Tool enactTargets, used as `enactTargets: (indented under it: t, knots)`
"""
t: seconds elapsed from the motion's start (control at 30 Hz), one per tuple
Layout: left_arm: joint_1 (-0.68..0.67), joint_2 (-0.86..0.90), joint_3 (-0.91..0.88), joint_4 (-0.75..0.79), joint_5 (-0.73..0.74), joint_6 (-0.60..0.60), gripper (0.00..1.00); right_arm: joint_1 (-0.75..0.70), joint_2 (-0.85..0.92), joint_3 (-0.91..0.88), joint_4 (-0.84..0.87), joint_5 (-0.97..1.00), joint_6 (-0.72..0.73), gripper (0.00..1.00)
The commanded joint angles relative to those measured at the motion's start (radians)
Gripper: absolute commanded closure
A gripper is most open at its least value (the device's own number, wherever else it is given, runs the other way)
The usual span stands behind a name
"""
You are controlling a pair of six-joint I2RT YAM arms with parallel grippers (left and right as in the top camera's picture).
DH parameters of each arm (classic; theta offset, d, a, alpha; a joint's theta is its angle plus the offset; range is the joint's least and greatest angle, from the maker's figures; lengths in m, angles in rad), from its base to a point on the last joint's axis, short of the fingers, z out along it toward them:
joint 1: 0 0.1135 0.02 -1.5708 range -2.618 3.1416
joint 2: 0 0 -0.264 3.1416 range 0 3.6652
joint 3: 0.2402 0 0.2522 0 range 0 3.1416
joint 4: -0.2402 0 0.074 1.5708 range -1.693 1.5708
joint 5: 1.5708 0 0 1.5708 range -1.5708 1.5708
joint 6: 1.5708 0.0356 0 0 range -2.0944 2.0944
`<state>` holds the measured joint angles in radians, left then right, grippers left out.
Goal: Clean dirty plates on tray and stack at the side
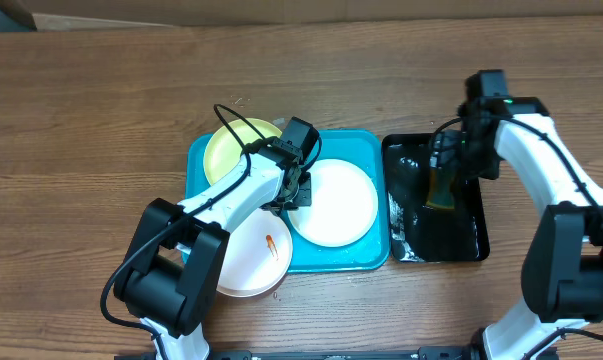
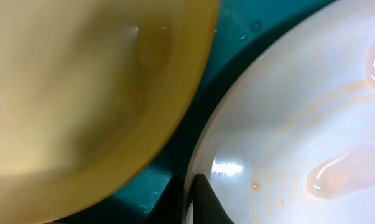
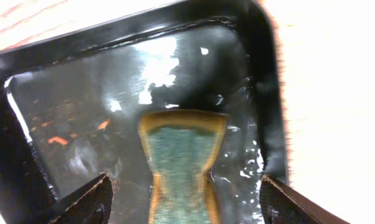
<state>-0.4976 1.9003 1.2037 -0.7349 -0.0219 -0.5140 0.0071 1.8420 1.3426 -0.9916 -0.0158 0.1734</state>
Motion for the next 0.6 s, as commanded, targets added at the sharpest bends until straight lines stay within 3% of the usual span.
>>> enactTargets:
  t: [0.0, 0.37, 0.57]
  knots:
    - [0.002, 0.023, 0.010, -0.013, 0.023, 0.021, 0.96, -0.083, -0.013, 0.036, -0.013, -0.132, 0.017, 0.22]
    - [0.080, 0.002, 0.253, -0.207, -0.015, 0.135, 0.96, -0.235, -0.013, 0.064, -0.047, -0.180, 0.017, 0.20]
    - [0.110, 0.002, 0.332, -0.267, -0.014, 0.179, 0.96, -0.248, -0.013, 0.064, -0.047, -0.165, 0.010, 0.29]
